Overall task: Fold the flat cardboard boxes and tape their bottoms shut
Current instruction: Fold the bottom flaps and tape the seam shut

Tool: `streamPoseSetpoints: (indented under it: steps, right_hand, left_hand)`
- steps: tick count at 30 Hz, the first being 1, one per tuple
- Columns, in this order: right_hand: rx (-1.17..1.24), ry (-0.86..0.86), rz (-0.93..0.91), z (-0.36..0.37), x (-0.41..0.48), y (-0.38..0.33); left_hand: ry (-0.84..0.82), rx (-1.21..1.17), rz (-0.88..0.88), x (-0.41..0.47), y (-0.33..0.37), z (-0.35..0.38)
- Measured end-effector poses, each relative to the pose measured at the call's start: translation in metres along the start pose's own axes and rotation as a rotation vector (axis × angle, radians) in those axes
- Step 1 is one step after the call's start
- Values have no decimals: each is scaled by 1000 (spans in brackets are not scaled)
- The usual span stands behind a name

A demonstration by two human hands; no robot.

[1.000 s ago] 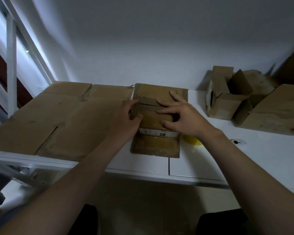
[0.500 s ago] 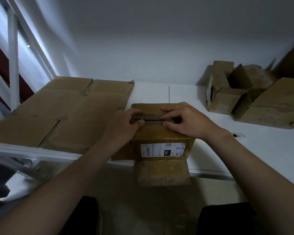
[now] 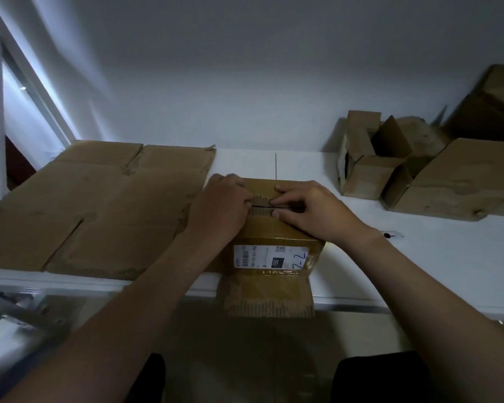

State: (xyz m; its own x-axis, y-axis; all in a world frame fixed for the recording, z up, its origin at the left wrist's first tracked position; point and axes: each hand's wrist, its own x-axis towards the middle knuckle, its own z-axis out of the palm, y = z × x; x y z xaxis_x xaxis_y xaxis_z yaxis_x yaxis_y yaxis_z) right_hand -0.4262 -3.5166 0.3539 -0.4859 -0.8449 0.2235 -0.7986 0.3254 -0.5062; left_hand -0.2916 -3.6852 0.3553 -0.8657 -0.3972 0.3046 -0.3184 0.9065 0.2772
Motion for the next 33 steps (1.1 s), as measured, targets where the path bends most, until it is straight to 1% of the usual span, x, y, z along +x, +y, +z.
streamPoseSetpoints:
  steps: [2, 4, 6, 8, 9, 12, 14, 15, 17, 18, 19, 20, 23, 26, 28, 29, 32, 33]
  right_hand:
    - [47, 27, 3, -9, -3, 9]
    - [-61, 133, 1, -17, -9, 26]
    - [-176, 166, 73, -24, -16, 43]
    - [-216, 121, 151, -26, -20, 56]
    - [-244, 62, 198, -25, -23, 62]
    - [-346, -214, 309, -18, -30, 80]
    - [-398, -325, 368, -11, -39, 90]
    - [-438, -306, 356, -8, -42, 93]
    - [-556, -217, 291, -6, -45, 93]
    - [-576, -171, 279, -6, -45, 90]
    - [-550, -123, 299, -9, -45, 91]
    - [-469, -59, 331, -14, -44, 89]
    - [-47, 198, 386, -37, -40, 81]
    - [304, 363, 382, -61, -35, 56]
    - [503, 395, 348, -70, -34, 36]
    - [575, 383, 336, -71, -33, 27]
    - [723, 290, 334, -65, -28, 7]
    - [760, 252, 346, -61, -26, 2]
  left_hand:
    - [-93, 17, 81, 4, 7, 0]
    - [-128, 39, 64, 7, 12, -1]
    - [-100, 29, 37, 7, 17, 1]
    - [-64, 2, 30, 4, 22, 5]
    - [-58, 1, 23, 4, 24, 9]
    - [-81, -1, -57, 3, 27, 19]
    - [-111, -31, -108, 3, 28, 20]
    - [-119, -51, -113, 3, 28, 19]
    - [-118, -76, -87, 3, 28, 16]
    - [-105, -91, -70, 3, 27, 15]
    - [-87, -106, -63, 2, 28, 12]
    - [-70, -116, -70, 2, 29, 10]
    - [-34, -114, -77, 3, 34, 9]
    - [-16, -131, -68, 4, 40, 11]
    - [-29, -173, -78, 7, 43, 10]
    - [-42, -194, -83, 8, 45, 10]
    - [-74, -210, -69, 12, 51, 10]
    - [-83, -252, -72, 13, 54, 9]
